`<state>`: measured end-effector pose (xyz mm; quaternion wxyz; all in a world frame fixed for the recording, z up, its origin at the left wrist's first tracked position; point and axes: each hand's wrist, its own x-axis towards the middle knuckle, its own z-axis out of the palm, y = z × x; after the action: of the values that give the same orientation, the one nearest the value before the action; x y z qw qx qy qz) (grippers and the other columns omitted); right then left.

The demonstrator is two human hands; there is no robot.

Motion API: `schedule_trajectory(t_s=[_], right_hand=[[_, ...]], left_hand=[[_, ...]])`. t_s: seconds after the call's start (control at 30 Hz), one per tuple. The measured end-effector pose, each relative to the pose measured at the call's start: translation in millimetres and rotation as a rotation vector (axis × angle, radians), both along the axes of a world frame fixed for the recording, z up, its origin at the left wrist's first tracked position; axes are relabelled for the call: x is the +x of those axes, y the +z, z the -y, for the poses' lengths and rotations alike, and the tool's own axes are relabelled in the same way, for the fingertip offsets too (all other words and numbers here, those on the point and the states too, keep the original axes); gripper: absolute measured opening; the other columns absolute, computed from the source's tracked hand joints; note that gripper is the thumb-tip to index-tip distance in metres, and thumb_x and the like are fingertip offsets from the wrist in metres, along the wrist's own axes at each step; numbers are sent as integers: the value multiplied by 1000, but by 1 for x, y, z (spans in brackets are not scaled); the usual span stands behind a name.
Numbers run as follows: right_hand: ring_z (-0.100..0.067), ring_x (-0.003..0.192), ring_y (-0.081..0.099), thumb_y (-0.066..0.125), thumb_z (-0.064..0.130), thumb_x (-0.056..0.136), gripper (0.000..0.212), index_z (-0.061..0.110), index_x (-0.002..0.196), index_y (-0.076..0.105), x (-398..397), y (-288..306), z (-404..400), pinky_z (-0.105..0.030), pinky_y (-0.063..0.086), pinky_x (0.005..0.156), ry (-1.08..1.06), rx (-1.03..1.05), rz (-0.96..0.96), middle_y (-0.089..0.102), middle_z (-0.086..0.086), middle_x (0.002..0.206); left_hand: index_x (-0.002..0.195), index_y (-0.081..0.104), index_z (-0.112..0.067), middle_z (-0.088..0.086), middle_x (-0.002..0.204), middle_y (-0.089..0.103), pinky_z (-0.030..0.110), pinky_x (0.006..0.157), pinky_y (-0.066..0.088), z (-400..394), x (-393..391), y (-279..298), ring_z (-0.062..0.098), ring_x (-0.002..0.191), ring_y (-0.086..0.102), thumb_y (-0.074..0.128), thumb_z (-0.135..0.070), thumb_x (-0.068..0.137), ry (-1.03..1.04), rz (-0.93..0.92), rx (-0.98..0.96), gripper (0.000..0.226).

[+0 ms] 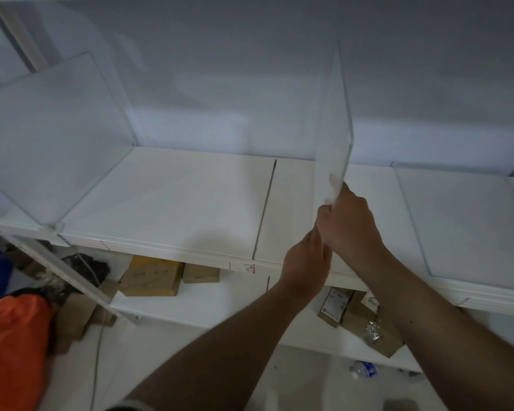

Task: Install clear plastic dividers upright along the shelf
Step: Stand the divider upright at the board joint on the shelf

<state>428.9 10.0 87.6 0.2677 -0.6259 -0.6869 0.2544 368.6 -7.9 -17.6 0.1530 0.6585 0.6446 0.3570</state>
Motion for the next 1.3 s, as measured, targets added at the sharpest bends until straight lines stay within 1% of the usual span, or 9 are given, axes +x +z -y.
schedule_trajectory(t_s=[0.17,0.33,0.47,0.73,0.93,1.0,1.07,1.17,1.3], right_hand=[[-31,106,65,44,8,95,59,15,151,26,5,0,0,-36,53,90,-3,-10,-23,63,-18,123],[-32,105,65,45,9,95,59,15,151,26,5,-1,5,-37,53,91,-8,-16,-10,64,-18,121],[-34,101,66,45,12,96,55,12,148,28,-2,-16,16,-39,54,89,53,-37,78,66,-19,113],[-33,109,64,46,10,95,58,11,150,26,-2,-10,-6,-38,54,91,83,-84,60,59,-18,130],[-33,104,65,45,10,95,54,8,147,31,-1,-13,-9,-39,55,88,96,-68,61,62,-19,125],[-33,105,65,45,9,95,54,7,147,31,-1,-14,-9,-37,55,88,111,-66,62,61,-19,127],[-33,109,63,45,10,96,55,8,148,28,-1,-13,-9,-35,52,88,122,-63,65,58,-19,133],[-33,110,62,44,10,96,56,9,150,26,-1,-13,-11,-30,49,85,132,-57,70,55,-19,137],[-33,102,63,42,11,95,55,7,148,28,2,-15,-12,-30,47,80,112,-55,87,59,-21,129]], left_hand=[[110,53,-1,-1,74,48,23,62,45,-1,1,-1,14,63,50,41,-13,99,-17,-63,-24,21],[110,54,-1,12,89,66,32,74,55,1,1,-3,25,78,65,40,-16,99,-18,-34,-85,23],[101,57,-2,13,94,68,25,72,49,9,-3,-15,26,86,67,40,-16,99,-9,-74,-207,22],[81,45,-17,2,70,56,30,65,55,-5,-1,-14,15,61,56,36,-20,100,32,-52,-188,22],[92,56,-2,-6,56,42,23,55,42,-4,0,-14,14,55,47,36,-17,100,60,-18,-202,26],[99,55,0,-1,60,48,26,58,45,0,-1,-14,18,58,51,34,-19,101,68,-7,-249,28],[103,54,0,12,75,62,32,68,52,7,-2,-8,25,70,62,33,-18,100,58,0,-320,28],[100,54,-2,18,90,65,41,78,58,17,-8,3,31,82,66,42,-11,95,22,-106,-426,17],[82,55,-2,10,70,56,37,68,56,25,-8,24,29,70,63,45,-9,93,-175,-295,-534,17]])
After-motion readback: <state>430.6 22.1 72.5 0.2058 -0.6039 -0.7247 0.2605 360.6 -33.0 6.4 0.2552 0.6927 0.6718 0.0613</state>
